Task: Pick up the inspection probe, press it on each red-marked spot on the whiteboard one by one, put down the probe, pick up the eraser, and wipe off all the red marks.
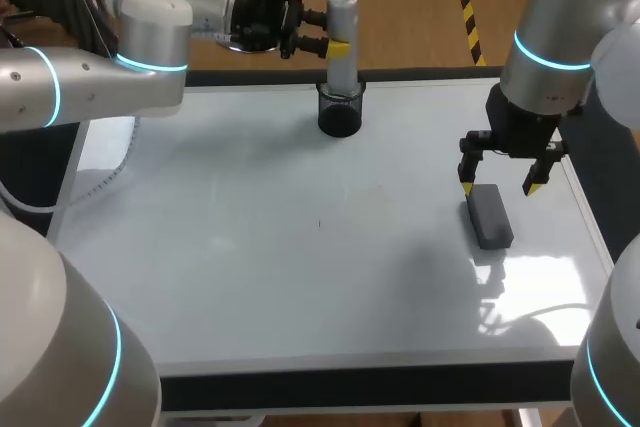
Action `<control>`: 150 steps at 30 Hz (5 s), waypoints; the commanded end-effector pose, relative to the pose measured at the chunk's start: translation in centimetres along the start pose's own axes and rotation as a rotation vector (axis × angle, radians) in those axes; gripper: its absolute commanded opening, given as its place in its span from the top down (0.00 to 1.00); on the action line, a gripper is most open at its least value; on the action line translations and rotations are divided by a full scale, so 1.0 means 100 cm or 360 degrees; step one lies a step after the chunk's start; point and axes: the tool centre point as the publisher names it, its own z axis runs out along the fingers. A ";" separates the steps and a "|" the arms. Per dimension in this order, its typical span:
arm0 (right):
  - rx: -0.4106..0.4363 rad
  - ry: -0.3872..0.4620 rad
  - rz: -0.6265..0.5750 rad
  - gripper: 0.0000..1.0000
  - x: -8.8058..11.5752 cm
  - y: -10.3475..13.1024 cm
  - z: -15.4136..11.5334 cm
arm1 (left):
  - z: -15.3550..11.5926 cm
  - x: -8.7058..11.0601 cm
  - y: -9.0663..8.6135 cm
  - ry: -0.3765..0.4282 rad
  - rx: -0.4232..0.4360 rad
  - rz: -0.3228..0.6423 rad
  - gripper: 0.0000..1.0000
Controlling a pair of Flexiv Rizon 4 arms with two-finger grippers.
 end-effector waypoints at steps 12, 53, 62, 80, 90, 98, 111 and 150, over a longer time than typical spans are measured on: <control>-0.0002 0.0002 -0.0002 0.00 -0.001 -0.001 -0.001 | 0.009 -0.002 0.015 -0.0021 0.0004 -0.0025 1.00; -0.0002 0.0002 -0.0002 0.00 -0.001 -0.001 -0.001 | 0.009 0.002 0.045 -0.0016 0.0022 0.0012 1.00; -0.0002 0.0002 -0.0002 0.00 -0.001 -0.001 -0.001 | 0.013 0.005 0.046 -0.0015 0.0025 0.0020 1.00; -0.0002 0.0002 -0.0002 0.00 -0.001 -0.001 -0.001 | 0.016 0.003 0.058 -0.0039 0.0018 0.0035 1.00; -0.0002 0.0002 -0.0002 0.00 -0.001 -0.001 -0.001 | 0.015 0.004 0.067 -0.0050 0.0022 0.0026 1.00; -0.0002 0.0002 -0.0002 0.00 -0.001 -0.001 -0.001 | 0.014 0.004 0.071 -0.0053 0.0017 0.0025 1.00; -0.0002 0.0002 -0.0002 0.00 -0.001 -0.001 -0.001 | 0.013 0.003 0.072 -0.0056 0.0012 0.0019 0.87; -0.0002 0.0002 -0.0002 0.00 -0.001 -0.001 -0.001 | -0.016 0.000 0.042 -0.0047 0.0004 0.0063 0.00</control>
